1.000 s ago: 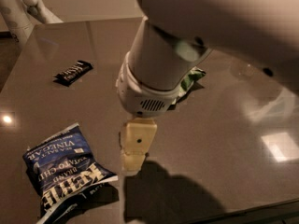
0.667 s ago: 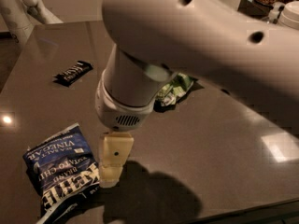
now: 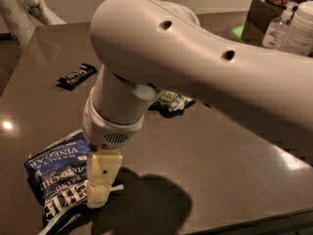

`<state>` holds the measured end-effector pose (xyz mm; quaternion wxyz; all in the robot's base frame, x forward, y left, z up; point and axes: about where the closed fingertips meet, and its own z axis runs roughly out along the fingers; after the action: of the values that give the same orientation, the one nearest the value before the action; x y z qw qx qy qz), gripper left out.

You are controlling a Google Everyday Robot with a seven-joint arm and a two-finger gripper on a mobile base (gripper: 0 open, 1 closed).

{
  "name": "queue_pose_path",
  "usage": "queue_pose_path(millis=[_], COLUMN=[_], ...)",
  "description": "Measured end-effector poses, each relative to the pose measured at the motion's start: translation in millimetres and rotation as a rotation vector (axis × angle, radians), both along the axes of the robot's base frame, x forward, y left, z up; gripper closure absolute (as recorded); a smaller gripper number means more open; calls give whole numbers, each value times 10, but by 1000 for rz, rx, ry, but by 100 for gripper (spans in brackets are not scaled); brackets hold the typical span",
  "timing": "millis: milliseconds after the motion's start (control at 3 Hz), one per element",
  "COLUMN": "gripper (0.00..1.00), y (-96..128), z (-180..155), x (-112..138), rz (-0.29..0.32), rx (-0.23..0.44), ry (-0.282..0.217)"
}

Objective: Move blue chip bag near rxbar chocolate

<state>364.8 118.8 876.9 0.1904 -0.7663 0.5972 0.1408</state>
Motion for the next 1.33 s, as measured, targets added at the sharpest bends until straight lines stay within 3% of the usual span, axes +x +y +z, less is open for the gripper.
queue_pose_path(millis=[333, 667, 1333], gripper=[0, 15, 62], y=[123, 200, 199], z=[-112, -245, -206], x=[-130, -178, -98], rz=[61, 96, 98], rx=[-3, -24, -21], ry=[5, 20, 30])
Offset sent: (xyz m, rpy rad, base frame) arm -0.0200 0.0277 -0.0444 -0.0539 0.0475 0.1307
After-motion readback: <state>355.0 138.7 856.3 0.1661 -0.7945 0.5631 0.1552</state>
